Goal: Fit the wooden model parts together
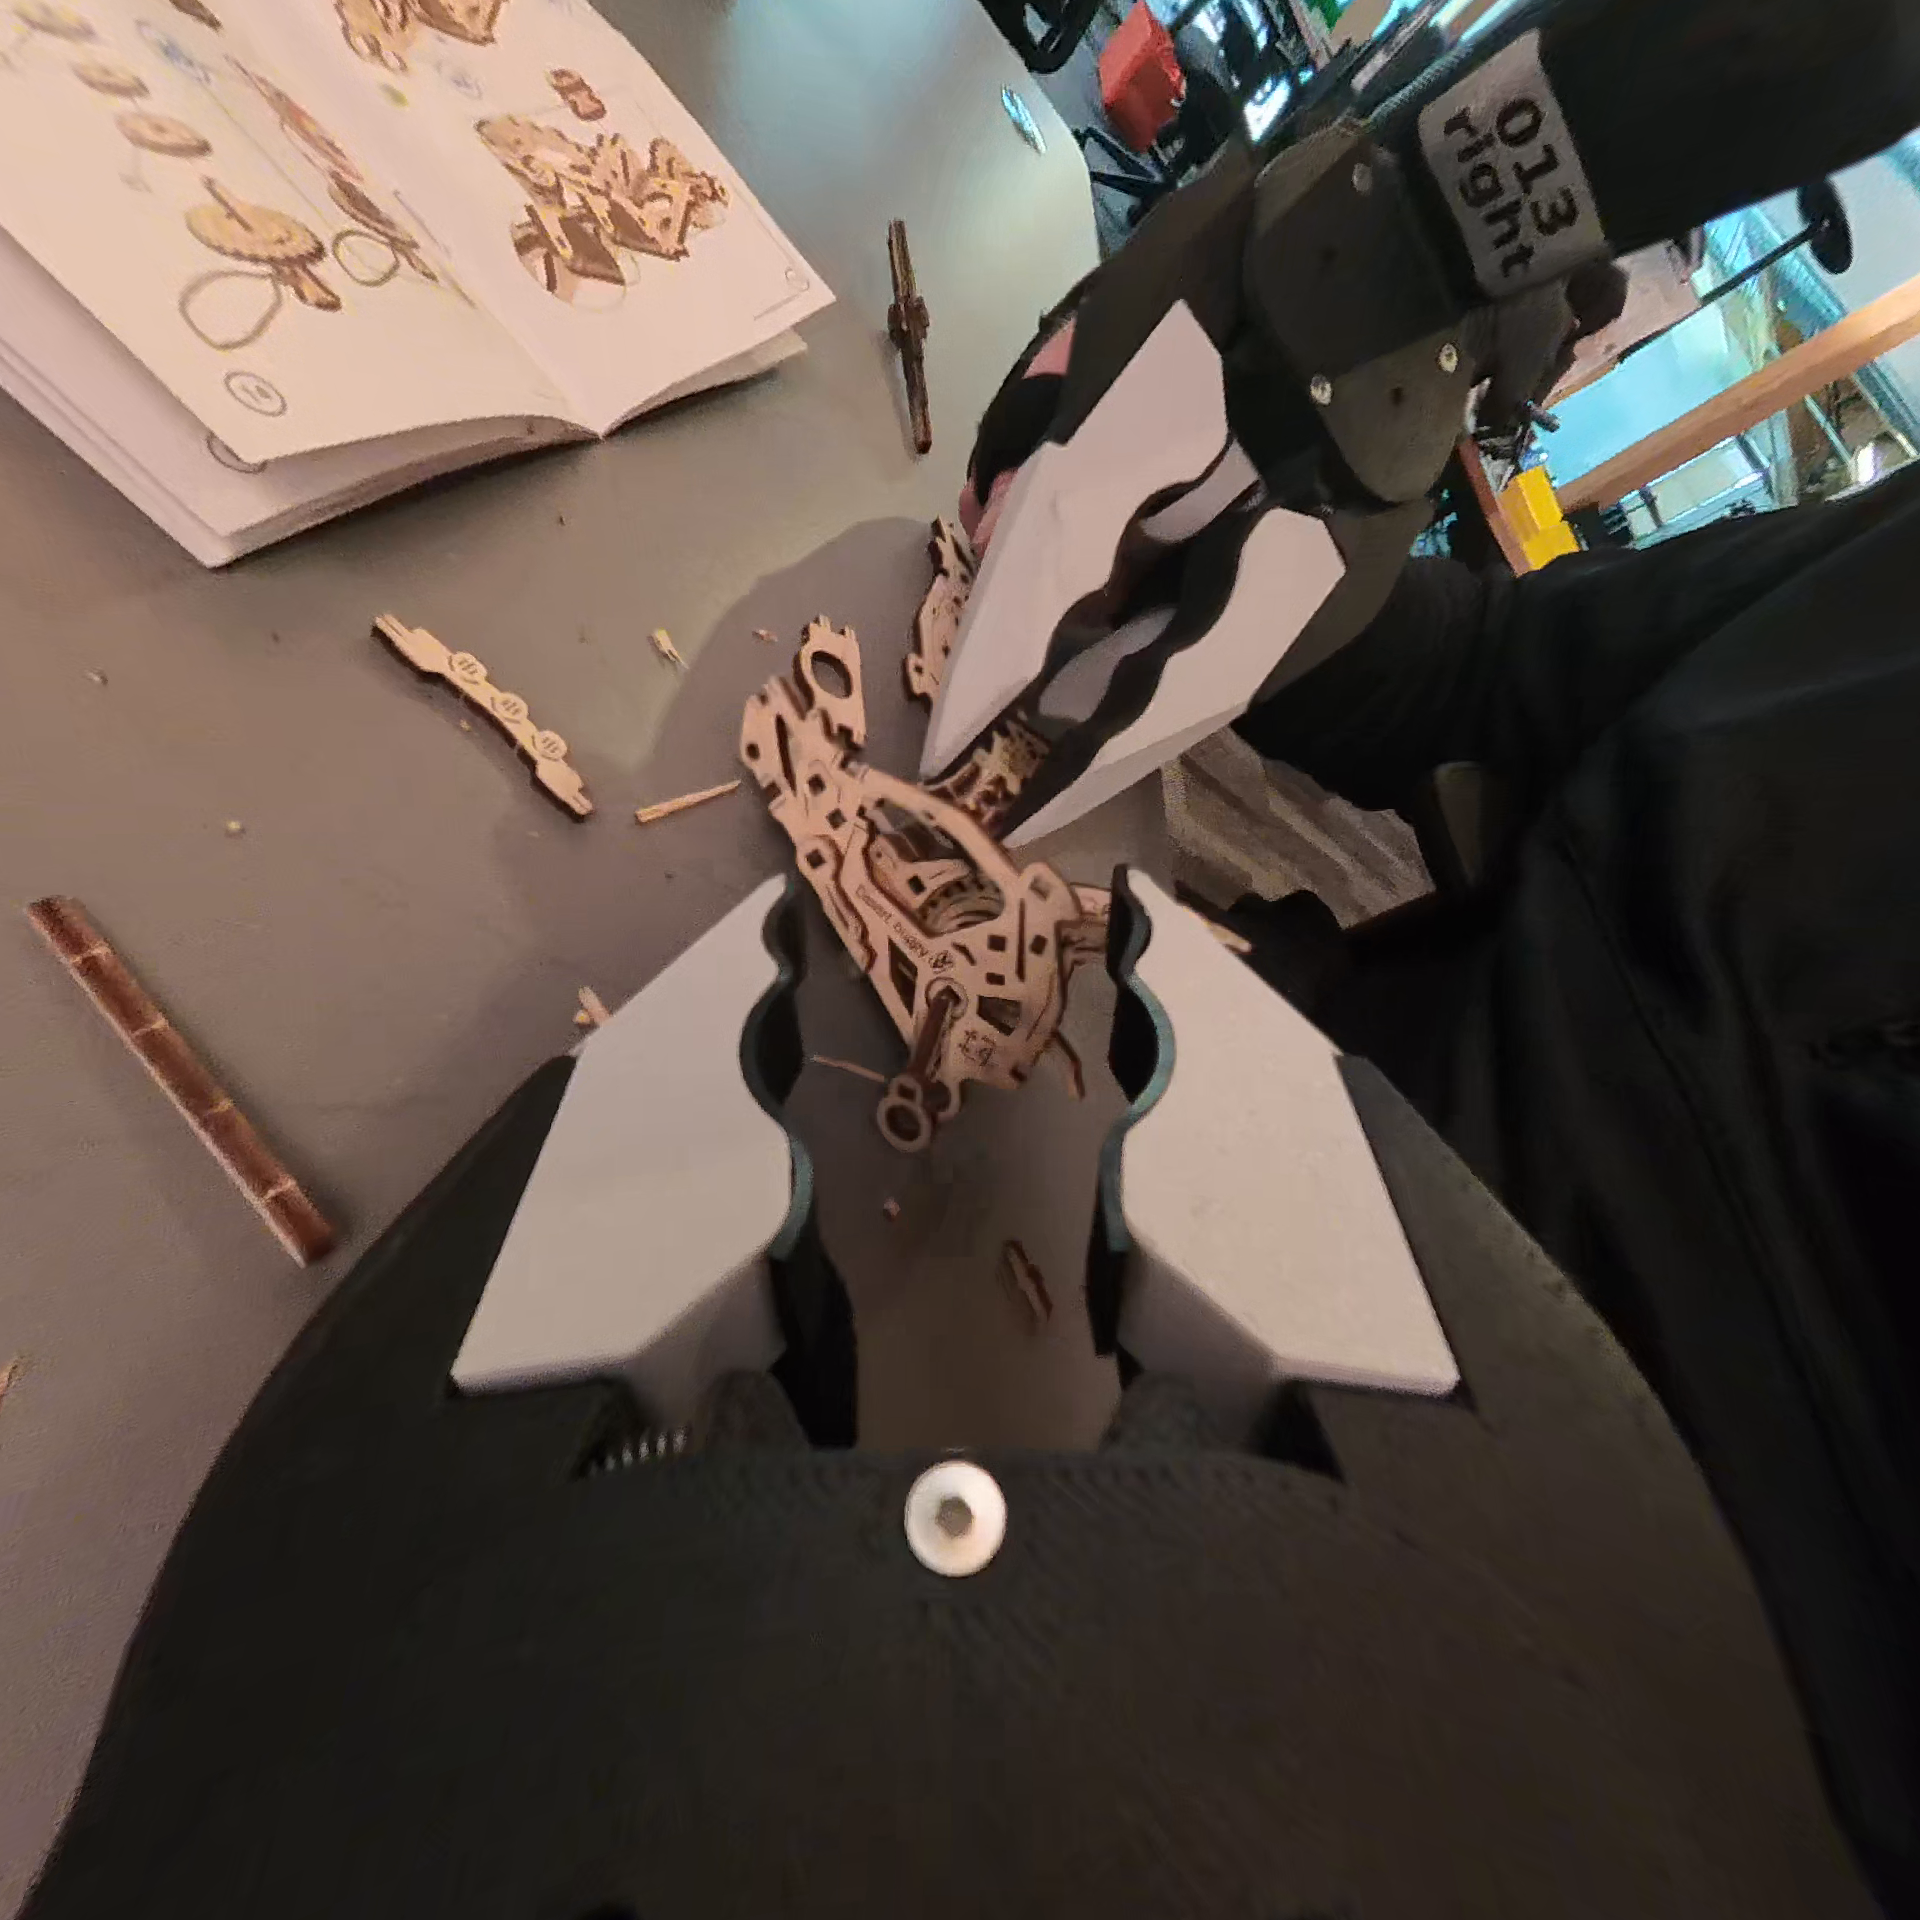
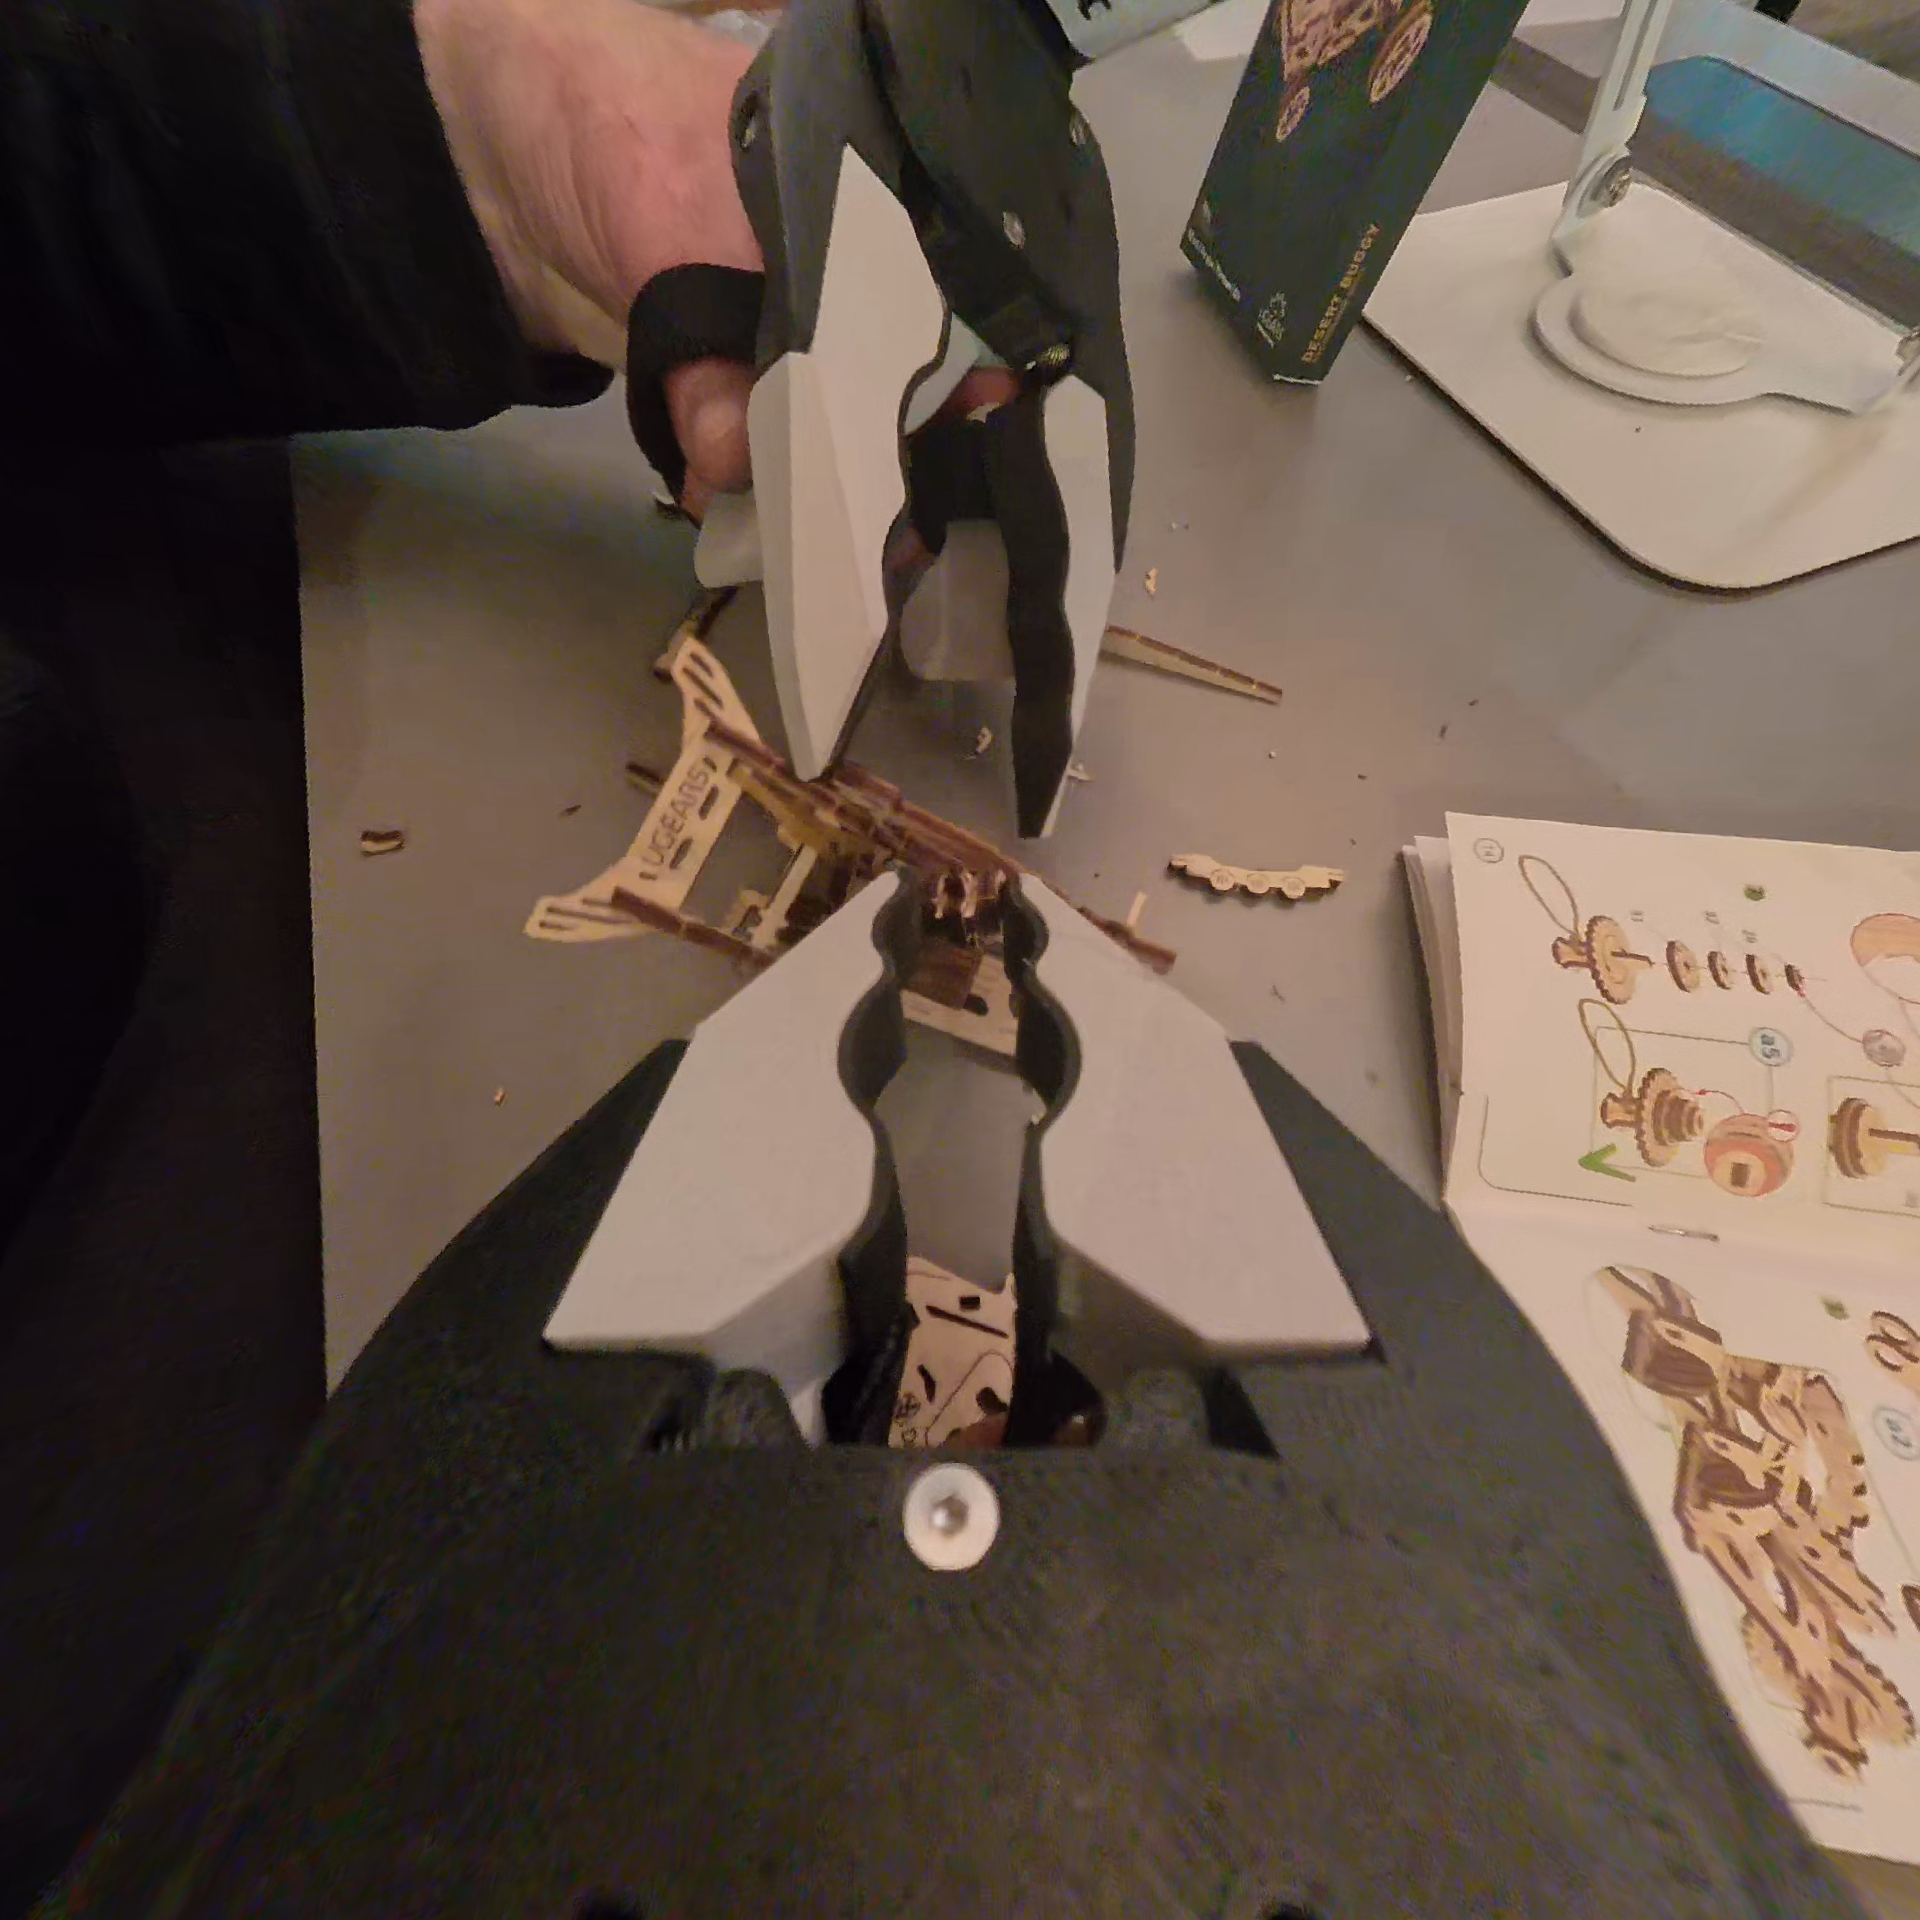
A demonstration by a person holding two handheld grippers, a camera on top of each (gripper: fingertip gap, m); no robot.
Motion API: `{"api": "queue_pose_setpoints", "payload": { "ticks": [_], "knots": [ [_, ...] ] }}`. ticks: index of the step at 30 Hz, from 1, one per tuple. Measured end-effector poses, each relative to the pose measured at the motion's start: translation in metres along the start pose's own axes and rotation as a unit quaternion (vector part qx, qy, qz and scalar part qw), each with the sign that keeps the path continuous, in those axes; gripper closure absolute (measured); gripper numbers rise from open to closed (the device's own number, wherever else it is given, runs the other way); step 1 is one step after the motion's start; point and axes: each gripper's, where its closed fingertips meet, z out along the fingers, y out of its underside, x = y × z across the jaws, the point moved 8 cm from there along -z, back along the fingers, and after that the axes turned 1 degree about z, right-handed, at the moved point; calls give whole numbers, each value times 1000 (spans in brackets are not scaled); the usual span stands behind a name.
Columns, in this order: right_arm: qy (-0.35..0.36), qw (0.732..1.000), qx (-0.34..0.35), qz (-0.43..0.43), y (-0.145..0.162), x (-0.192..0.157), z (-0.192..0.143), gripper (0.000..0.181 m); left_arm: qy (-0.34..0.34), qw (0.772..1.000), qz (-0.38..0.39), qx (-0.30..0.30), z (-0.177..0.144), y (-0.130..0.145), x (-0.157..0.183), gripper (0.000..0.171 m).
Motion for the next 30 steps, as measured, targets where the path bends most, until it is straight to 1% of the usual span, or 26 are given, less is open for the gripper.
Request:
{"api": "queue_pose_setpoints", "payload": {
  "ticks": [3, 4, 6, 9, 13, 15, 17, 20, 21, 23, 24, 25, 26, 27, 28, 30],
  "knots": [
    [7, 1000, -7, 1, -1, 1, 3, 169, 5, 1000, -2, 0, -3, 0, -2, 114],
    [9, 1000, -7, 3, -1, 2, 3, 169, 2, 1000, -1, 9, -5, -2, -3, 115],
    [11, 1000, -4, 17, 0, 5, 2, 169, 14, 1000, 3, 14, -8, -4, 0, 116],
    [5, 999, 5, 34, 2, 8, -4, 169, 12, 1000, 12, 12, -11, -6, 4, 114],
    [20, 999, -3, 29, 4, 12, -15, 169, 10, 999, 39, 13, -18, -4, 21, 102],
    [28, 999, -7, 23, 6, 11, -19, 169, -14, 998, 62, 22, -24, 1, 31, 93],
    [33, 999, -2, 30, 7, 13, -25, 169, -62, 993, 92, 46, -29, 6, 42, 86],
    [50, 998, -10, 20, 12, 11, -29, 169, -133, 982, 120, 61, -22, 20, 55, 72],
    [56, 998, -13, 13, 13, 10, -30, 169, -156, 978, 126, 55, -17, 26, 58, 66],
    [62, 998, -16, -5, 13, 4, -31, 168, -200, 967, 143, 62, -10, 35, 65, 63],
    [66, 998, -13, -12, 12, 1, -32, 168, -210, 962, 156, 78, -9, 36, 72, 68],
    [68, 998, -5, -16, 10, -2, -35, 168, -215, 955, 178, 105, -8, 36, 83, 84],
    [66, 998, 9, -16, 6, -6, -39, 168, -215, 945, 206, 131, -5, 34, 97, 92],
    [59, 998, 30, -9, 2, -10, -44, 168, -232, 935, 236, 128, -2, 34, 107, 95],
    [44, 997, 58, 5, -4, -14, -50, 168, -263, 921, 268, 107, 2, 33, 115, 99],
    [-7, 990, 127, 57, -17, -25, -62, 169, -309, 885, 339, 82, 9, 28, 129, 103]
  ]
}}
